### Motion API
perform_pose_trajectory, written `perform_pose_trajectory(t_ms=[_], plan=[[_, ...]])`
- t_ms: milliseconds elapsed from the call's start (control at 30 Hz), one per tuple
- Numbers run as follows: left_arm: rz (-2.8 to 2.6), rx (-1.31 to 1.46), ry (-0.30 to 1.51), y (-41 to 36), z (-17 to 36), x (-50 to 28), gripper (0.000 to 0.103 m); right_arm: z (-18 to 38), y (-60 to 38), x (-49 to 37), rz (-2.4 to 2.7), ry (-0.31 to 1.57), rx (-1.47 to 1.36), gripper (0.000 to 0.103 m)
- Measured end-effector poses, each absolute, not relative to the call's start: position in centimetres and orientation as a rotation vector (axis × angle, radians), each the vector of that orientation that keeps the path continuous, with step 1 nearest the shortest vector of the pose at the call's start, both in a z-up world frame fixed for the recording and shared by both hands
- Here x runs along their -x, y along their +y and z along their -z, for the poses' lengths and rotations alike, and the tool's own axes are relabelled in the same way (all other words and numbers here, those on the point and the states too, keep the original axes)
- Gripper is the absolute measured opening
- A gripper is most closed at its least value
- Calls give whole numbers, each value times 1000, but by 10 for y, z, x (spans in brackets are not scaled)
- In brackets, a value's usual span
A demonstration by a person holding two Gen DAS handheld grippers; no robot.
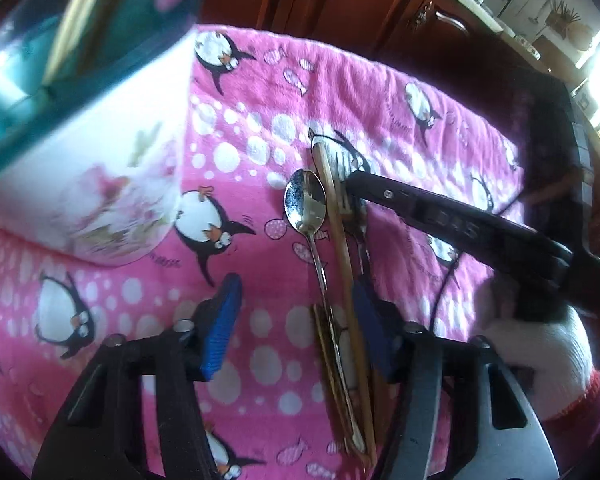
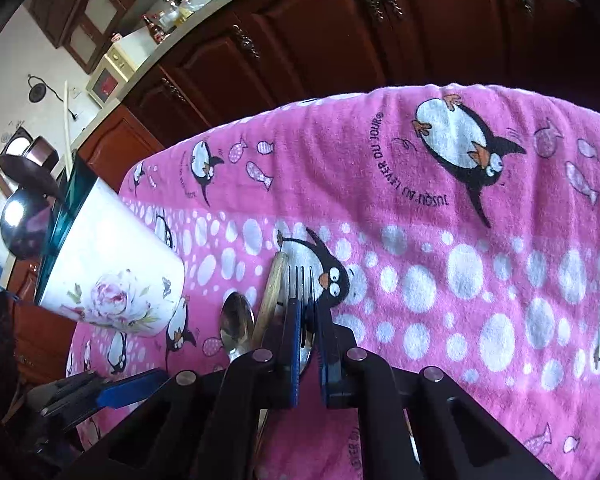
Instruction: Organize utensils
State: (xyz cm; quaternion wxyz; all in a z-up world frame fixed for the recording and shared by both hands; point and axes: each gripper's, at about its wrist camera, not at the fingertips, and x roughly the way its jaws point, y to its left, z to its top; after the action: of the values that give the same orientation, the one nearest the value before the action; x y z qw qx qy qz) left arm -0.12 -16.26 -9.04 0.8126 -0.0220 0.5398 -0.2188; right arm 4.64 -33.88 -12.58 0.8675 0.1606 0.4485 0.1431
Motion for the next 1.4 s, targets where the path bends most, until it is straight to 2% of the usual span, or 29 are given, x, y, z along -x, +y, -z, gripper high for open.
perform_pose_trajectory(t_ms=[67,100,233,667,733,800,833,867,1100,1133,1200,1233,1267,1400], plan=[[471,52,1178,-168,97,-4,36,124,-341,-40,-310,934,-332,4],[472,51,1180,-170,98,-5,34,124,-345,-36,-314,934,-336,4],[491,49,1180,-171,99,-5,5,122,-352,-24,-324,941,-345,3],[557,4,1236,-126,94,53,5,130,-368,27,-412,1034,-354,3],[538,21,1225,-120,91,51,6,129,-371,29,-401,1010,-353,7],[519,39,1191,-114,86,48,17,128,-375,30,-406,993,-376,15],[513,53,1179,-111,85,43,33,128,-376,30,-411,984,-389,20],[507,71,1169,-107,84,38,41,129,-377,30,-415,982,-394,22],[509,107,1139,-101,97,8,41,139,-377,20,-462,962,-452,22],[523,103,1134,-102,97,7,41,140,-377,20,-468,961,-460,22],[539,84,1126,-106,98,5,37,140,-375,19,-468,961,-446,14],[545,68,1131,-109,98,4,19,140,-373,20,-466,966,-434,7],[563,56,1143,-112,99,3,8,139,-372,21,-463,965,-424,5],[602,-1,1135,-116,93,13,2,120,-364,29,-426,926,-360,3]])
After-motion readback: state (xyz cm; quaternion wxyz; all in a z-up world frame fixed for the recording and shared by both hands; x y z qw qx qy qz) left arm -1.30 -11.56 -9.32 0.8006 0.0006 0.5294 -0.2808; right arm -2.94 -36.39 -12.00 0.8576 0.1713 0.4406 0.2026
